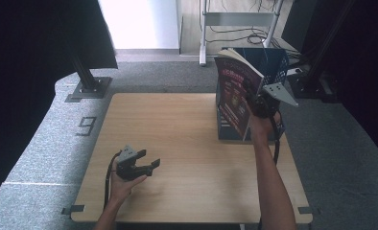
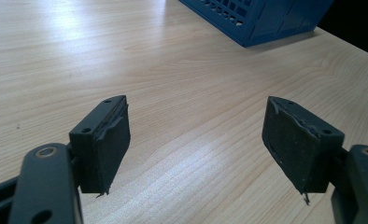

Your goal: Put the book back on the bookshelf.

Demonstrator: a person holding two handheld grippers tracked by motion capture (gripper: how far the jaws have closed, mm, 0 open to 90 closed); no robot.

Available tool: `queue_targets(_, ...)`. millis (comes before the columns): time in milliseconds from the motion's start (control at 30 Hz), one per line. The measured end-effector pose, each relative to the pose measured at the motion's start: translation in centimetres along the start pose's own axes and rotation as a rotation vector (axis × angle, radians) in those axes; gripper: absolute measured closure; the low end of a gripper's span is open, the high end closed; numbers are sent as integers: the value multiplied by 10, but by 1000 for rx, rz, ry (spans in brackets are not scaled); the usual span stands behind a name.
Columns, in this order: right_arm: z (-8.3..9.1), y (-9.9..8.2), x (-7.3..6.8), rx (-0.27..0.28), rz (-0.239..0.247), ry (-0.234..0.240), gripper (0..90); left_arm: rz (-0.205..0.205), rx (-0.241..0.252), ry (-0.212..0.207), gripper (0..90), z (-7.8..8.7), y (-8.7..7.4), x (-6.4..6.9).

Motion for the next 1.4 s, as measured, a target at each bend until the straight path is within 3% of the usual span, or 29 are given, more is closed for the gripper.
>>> queue_targets(500,-11,-1,21,-4,-12,-80,819,0,-1,-2,235,0,0,0)
queue_targets(1400,-44,-15,28,-16,-8,-121,818,12,-8,-3,236,-2,-4,-7)
Point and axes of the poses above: each handheld gripper's, and its own axes: z roughly backward along the jaws, y roughly out of its top, x roughly to its right, the point moved 5 cm from there along -z, roughly forward along the jaws
